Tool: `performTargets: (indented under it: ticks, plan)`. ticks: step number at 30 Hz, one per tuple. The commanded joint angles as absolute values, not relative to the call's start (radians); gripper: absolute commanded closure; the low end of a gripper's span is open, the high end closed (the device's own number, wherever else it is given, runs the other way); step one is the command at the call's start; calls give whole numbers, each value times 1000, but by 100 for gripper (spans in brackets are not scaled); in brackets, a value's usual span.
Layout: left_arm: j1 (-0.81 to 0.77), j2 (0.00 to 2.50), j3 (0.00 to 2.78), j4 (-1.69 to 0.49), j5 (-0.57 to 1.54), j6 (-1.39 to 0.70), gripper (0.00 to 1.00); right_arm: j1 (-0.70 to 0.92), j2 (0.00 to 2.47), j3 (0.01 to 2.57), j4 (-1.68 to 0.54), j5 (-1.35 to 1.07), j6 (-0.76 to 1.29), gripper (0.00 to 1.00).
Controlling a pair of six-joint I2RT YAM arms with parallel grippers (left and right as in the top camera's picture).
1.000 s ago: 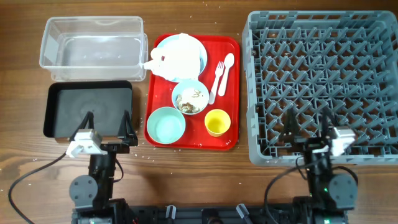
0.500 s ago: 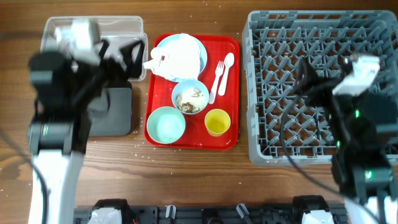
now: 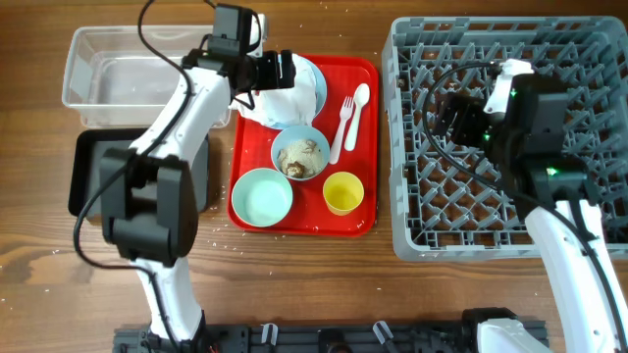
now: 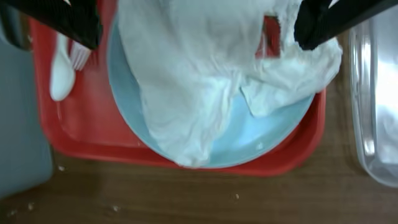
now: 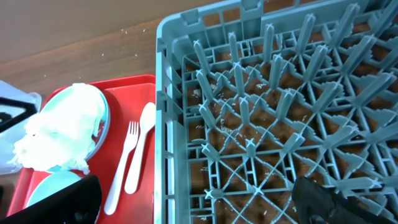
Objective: Sort waste into correct bins and load items into the dishwasher rack
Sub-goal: 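Reach the left gripper to the white napkin on the plate and grasp it, then carry the napkin left and drop it into the clear plastic bin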
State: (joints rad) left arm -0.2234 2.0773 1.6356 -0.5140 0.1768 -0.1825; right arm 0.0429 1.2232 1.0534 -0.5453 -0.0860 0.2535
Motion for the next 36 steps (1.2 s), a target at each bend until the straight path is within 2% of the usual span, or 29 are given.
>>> performTargets:
  ticks: [1,10,15,16,18,19,21,22,26,29,33,36]
  plan:
    - [-225,2147,1653,-477,113,-164,0,46,1229,1071,-545,-107,268,0]
    - [-278,2218,1653,-474,-47,-159,0,46,1253,1071,-568,-107,269,0]
    - [-281,2285,1653,-477,-46,-156,0,46,1253,1071,-570,-107,269,0]
    - [-282,2294,1653,-479,-46,-156,4,46,1253,1071,-570,-107,269,0]
    - [-284,2309,1653,-479,-46,-156,19,46,1253,1071,-570,-107,269,0]
    - [-284,2313,1653,-479,-46,-156,37,46,1253,1071,-570,-107,269,0]
    - [-284,2313,1653,-478,-46,-156,83,46,1253,1071,-570,-107,270,0]
    - [-284,2312,1654,-478,-46,-156,96,46,1253,1071,-571,-107,271,0]
    - [-281,2257,1679,-490,-46,-157,96,46,1253,1071,-581,-107,273,0]
    - [-264,2127,1760,-542,-43,-164,96,46,1253,1071,-582,-107,273,0]
    - [-187,1908,1797,-571,-44,-164,96,46,1253,1071,-582,-107,273,0]
    - [-94,1848,1797,-600,-47,-164,96,46,1253,1071,-581,-107,273,0]
